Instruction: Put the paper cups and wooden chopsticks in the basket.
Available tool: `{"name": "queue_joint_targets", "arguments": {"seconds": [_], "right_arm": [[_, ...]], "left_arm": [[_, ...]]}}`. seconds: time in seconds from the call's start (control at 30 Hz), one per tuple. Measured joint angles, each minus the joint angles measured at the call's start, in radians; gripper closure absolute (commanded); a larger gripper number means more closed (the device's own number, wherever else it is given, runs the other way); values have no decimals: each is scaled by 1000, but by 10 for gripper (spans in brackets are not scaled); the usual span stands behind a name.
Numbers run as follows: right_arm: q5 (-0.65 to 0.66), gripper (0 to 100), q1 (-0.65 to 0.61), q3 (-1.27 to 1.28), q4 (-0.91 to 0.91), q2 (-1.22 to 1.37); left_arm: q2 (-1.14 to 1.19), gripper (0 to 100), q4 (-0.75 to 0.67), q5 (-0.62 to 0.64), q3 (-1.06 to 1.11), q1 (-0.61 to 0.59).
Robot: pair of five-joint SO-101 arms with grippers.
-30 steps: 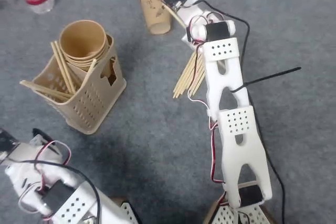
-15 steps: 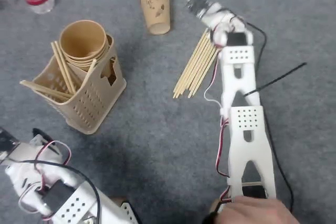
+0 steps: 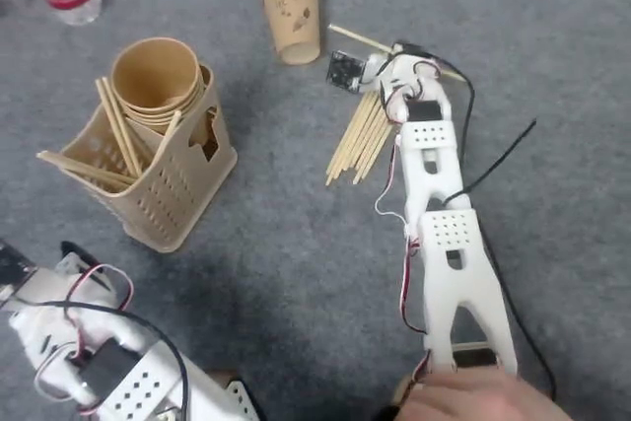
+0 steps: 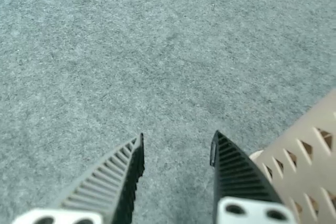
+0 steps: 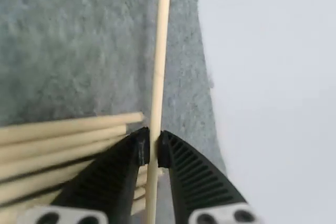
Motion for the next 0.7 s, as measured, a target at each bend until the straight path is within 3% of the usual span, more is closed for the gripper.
{"name": "queue_joint_targets", "arguments": {"seconds": [0.27, 0.7], "right_arm": [[-52, 991, -23, -17, 448, -147], [-256, 991, -43, -17, 612, -299]], "left_arm": [[0, 809, 0, 0, 0, 0], [0, 809, 0, 0, 0, 0]]}}
